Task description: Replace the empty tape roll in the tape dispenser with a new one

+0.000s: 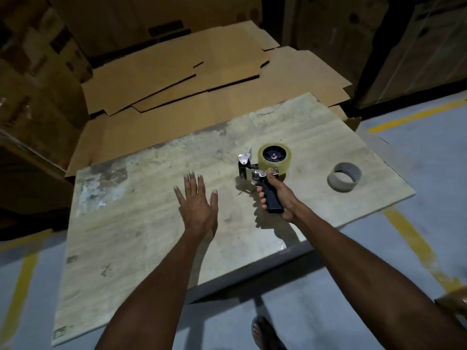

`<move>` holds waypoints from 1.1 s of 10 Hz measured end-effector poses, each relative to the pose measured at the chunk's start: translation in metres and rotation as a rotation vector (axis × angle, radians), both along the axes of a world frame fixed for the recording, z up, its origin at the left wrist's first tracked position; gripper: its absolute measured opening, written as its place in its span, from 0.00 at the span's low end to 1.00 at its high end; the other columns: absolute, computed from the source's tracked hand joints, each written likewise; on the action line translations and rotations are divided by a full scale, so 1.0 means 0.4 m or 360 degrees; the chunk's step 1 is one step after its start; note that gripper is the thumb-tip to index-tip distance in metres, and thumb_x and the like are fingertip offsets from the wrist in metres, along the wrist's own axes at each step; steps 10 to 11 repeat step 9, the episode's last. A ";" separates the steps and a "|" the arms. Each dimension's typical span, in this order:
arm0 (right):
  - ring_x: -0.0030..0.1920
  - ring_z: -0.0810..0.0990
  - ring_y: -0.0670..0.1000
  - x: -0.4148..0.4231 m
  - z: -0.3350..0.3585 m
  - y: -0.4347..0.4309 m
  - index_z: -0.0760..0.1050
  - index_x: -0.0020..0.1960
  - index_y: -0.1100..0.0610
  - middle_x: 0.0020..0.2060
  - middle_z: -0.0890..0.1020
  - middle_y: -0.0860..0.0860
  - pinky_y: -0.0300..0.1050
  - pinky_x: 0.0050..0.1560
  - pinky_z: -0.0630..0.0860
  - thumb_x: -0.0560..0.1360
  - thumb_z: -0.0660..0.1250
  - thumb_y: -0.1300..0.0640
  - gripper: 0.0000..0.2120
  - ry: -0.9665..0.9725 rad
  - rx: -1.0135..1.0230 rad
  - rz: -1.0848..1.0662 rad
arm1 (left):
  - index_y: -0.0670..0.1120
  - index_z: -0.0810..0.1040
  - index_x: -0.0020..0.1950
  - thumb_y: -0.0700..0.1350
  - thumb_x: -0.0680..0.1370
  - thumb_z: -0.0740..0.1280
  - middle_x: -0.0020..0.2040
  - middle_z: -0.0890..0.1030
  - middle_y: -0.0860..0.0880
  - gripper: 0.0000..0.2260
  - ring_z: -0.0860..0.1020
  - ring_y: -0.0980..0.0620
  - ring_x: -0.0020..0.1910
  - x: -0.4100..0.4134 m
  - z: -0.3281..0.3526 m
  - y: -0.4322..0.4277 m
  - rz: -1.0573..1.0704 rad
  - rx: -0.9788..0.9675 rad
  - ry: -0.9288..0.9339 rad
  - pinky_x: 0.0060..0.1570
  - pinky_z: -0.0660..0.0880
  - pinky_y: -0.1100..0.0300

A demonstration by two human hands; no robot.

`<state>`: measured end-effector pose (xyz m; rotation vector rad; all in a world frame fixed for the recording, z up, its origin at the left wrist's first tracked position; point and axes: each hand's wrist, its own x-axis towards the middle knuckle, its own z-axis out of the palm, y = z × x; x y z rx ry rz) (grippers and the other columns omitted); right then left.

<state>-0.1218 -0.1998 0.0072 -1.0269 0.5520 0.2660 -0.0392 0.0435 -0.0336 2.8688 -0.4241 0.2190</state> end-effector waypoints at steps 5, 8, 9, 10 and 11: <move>0.33 0.78 0.56 0.090 -0.093 -0.001 0.77 0.40 0.61 0.33 0.79 0.62 0.49 0.37 0.75 0.67 0.69 0.23 0.38 0.0187 -0.0790 0.0125 | 0.48 0.49 0.85 0.59 0.87 0.48 0.85 0.42 0.48 0.29 0.36 0.51 0.83 0.044 -0.138 -0.004 -0.0295 -0.0035 0.0507 0.80 0.33 0.48; 0.28 0.74 0.52 0.028 -0.072 -0.011 0.69 0.31 0.57 0.28 0.74 0.54 0.37 0.23 0.67 0.79 0.61 0.31 0.32 0.0171 -0.1495 0.0267 | 0.46 0.49 0.85 0.57 0.87 0.49 0.85 0.43 0.45 0.29 0.39 0.48 0.84 -0.023 -0.075 -0.015 -0.0208 0.0063 0.0724 0.81 0.37 0.47; 0.33 0.78 0.56 -0.016 -0.059 -0.014 0.69 0.31 0.57 0.28 0.75 0.53 0.44 0.29 0.66 0.81 0.56 0.31 0.33 0.0142 -0.1801 0.0348 | 0.45 0.56 0.84 0.57 0.86 0.53 0.85 0.49 0.43 0.29 0.47 0.46 0.84 -0.048 -0.035 -0.016 -0.0187 0.0167 0.0824 0.81 0.47 0.45; 0.33 0.78 0.56 -0.016 -0.059 -0.014 0.69 0.31 0.57 0.28 0.75 0.53 0.44 0.29 0.66 0.81 0.56 0.31 0.33 0.0142 -0.1801 0.0348 | 0.45 0.56 0.84 0.57 0.86 0.53 0.85 0.49 0.43 0.29 0.47 0.46 0.84 -0.048 -0.035 -0.016 -0.0187 0.0167 0.0824 0.81 0.47 0.45; 0.33 0.78 0.56 -0.016 -0.059 -0.014 0.69 0.31 0.57 0.28 0.75 0.53 0.44 0.29 0.66 0.81 0.56 0.31 0.33 0.0142 -0.1801 0.0348 | 0.45 0.56 0.84 0.57 0.86 0.53 0.85 0.49 0.43 0.29 0.47 0.46 0.84 -0.048 -0.035 -0.016 -0.0187 0.0167 0.0824 0.81 0.47 0.45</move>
